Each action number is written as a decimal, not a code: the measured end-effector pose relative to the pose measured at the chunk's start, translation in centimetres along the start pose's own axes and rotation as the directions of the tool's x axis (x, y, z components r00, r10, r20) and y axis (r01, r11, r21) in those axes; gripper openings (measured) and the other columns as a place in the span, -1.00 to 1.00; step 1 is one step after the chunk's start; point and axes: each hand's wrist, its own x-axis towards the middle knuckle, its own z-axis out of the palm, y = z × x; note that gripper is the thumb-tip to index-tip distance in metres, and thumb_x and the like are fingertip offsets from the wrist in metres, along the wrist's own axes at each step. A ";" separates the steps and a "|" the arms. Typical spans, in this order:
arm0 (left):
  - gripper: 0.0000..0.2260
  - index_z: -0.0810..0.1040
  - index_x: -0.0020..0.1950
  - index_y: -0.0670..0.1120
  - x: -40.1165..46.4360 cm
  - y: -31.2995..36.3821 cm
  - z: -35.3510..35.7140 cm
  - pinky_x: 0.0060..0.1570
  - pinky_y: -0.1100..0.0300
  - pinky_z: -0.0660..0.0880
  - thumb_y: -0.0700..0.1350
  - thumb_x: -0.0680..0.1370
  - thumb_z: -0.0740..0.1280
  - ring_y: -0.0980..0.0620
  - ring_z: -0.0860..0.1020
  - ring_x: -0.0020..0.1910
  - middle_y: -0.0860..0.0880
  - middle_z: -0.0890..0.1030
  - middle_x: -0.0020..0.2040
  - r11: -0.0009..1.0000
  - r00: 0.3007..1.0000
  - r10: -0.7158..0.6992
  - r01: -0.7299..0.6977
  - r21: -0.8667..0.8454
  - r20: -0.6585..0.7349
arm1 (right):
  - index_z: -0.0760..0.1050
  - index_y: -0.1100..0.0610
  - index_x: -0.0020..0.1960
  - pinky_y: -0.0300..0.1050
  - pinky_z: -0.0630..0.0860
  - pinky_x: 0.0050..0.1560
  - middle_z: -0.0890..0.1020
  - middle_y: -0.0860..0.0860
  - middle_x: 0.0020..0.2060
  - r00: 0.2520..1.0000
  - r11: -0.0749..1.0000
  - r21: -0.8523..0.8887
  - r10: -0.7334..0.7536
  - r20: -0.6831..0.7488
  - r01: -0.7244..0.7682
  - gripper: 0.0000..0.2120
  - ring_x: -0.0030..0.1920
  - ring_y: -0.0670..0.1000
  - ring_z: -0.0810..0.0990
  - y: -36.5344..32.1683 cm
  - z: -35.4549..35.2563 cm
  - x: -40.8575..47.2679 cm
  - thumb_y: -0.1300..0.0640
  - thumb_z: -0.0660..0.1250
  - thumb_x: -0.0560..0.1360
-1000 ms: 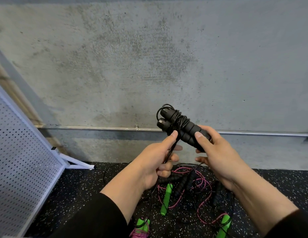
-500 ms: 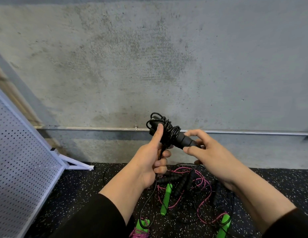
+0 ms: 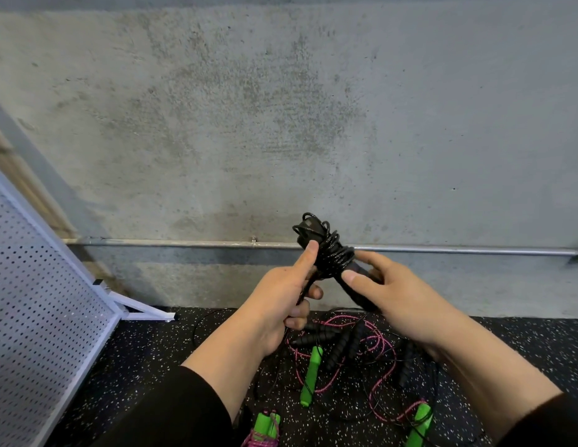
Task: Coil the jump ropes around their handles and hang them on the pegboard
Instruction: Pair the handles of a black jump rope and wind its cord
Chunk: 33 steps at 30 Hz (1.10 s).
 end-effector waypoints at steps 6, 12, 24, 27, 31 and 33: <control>-0.51 0.68 0.00 -0.02 0.1 -0.7 0.6 -0.49 0.25 0.10 0.39 0.45 0.38 0.12 0.17 -0.47 0.00 0.50 -0.30 1.000 1.000 0.030 -0.030 -0.005 -0.001 | 0.33 -0.08 0.53 -0.15 0.33 0.26 0.50 -0.08 0.20 0.966 0.904 -0.420 -0.172 -0.193 0.077 -0.27 0.29 0.01 0.40 -0.5 1.2 -0.5 -0.15 0.51 0.44; -0.71 0.57 -0.10 -0.02 0.0 -0.6 0.3 -0.51 0.27 0.12 0.21 0.55 0.39 0.13 0.17 -0.47 0.00 0.44 -0.29 0.993 0.993 0.103 -0.106 0.050 0.056 | 0.50 -0.03 0.03 -0.38 0.41 -0.28 0.64 -0.09 -0.12 0.980 0.999 0.007 -0.030 -0.197 0.033 -0.59 -0.26 -0.23 0.56 -1.4 -0.2 -0.6 -0.32 0.41 0.39; -0.65 0.54 -0.03 -0.08 -0.2 0.2 0.3 -0.53 0.26 0.23 0.21 0.54 0.42 0.11 0.21 -0.47 0.00 0.45 -0.28 0.999 0.996 0.045 -0.046 0.015 0.083 | 0.54 -0.02 0.19 -0.01 0.55 -0.28 0.67 0.19 -0.21 0.997 0.893 0.443 0.068 0.045 -0.081 -0.76 -0.33 0.11 0.56 -1.6 0.0 -1.0 -0.09 0.36 0.57; -0.86 0.56 -0.03 -0.04 -0.3 0.3 0.3 -0.52 0.29 0.21 0.01 0.61 0.40 0.13 0.17 -0.46 0.04 0.39 -0.33 0.999 0.994 -0.007 0.010 -0.034 0.105 | 0.44 -0.16 0.28 0.02 0.52 -0.25 0.63 0.06 -0.28 0.994 0.953 0.303 0.008 -0.107 0.025 -0.68 -0.34 0.01 0.54 -0.9 0.1 -0.5 -0.05 0.40 0.56; -0.74 0.41 -0.25 -0.06 0.0 0.1 0.5 -0.50 0.27 0.12 -0.31 0.60 0.23 0.13 0.15 -0.47 0.02 0.34 -0.38 0.976 0.996 -0.031 0.047 -0.210 0.081 | 0.25 -0.32 0.29 -0.12 0.48 -0.21 0.60 0.04 -0.20 0.991 0.994 -0.010 -0.107 -0.075 0.106 -0.50 -0.34 -0.06 0.51 -0.8 0.6 -0.5 -0.05 0.45 0.52; -0.73 0.37 -0.26 -0.08 0.0 0.1 0.5 -0.50 0.26 0.12 -0.36 0.57 0.16 0.12 0.16 -0.48 0.01 0.33 -0.40 0.972 0.997 -0.020 0.036 -0.231 0.071 | 0.19 -0.33 0.22 -0.08 0.55 -0.07 0.64 -0.07 -0.09 0.989 0.989 -0.043 -0.145 -0.039 0.143 -0.47 -0.21 -0.07 0.62 -0.9 0.8 -0.7 -0.05 0.48 0.49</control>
